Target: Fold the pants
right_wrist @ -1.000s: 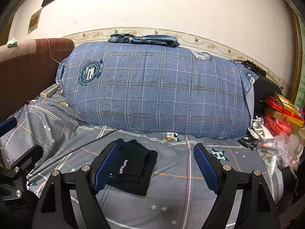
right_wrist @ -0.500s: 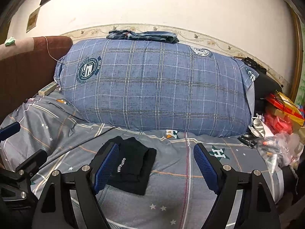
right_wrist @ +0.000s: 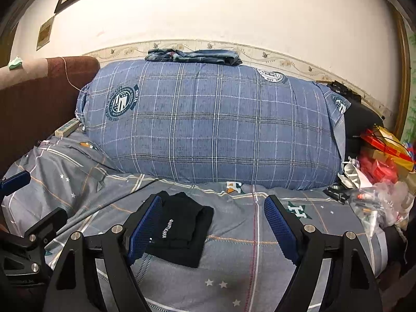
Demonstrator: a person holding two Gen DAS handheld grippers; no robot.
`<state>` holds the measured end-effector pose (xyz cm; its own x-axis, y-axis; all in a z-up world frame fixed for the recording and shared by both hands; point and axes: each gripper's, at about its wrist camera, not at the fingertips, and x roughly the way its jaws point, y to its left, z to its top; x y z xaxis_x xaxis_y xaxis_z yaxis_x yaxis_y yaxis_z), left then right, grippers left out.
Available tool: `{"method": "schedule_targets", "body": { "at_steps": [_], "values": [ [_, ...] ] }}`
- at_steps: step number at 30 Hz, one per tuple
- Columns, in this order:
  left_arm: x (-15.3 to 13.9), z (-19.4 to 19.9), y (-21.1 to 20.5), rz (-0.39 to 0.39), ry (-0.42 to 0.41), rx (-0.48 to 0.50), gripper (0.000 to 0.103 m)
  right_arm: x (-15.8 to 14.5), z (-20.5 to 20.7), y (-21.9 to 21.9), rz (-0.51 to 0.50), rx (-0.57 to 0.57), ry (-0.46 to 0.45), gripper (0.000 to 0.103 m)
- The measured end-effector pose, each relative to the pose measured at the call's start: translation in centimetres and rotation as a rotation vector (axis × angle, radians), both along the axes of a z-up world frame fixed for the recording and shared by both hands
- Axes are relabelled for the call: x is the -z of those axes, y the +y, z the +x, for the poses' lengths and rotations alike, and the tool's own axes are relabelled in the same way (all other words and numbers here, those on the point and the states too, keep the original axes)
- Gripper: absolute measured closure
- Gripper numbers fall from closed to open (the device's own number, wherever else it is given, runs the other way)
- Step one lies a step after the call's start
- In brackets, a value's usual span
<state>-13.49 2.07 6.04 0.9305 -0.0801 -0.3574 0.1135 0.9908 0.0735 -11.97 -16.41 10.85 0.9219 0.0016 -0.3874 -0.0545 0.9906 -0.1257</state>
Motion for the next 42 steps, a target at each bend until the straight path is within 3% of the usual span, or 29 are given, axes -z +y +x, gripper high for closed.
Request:
{"method": "schedule_targets", "body": {
  "at_steps": [20, 42],
  "values": [
    [-0.9, -1.7, -0.4, 0.003, -0.029, 0.01, 0.0, -1.5, -2.5, 0.3, 0.011, -0.016, -0.058, 0.02],
    [-0.8, -1.6, -1.3, 0.019, -0.019, 0.017, 0.0, -0.8, -2.2, -0.2, 0.038, -0.021, -0.052, 0.019]
  ]
}}
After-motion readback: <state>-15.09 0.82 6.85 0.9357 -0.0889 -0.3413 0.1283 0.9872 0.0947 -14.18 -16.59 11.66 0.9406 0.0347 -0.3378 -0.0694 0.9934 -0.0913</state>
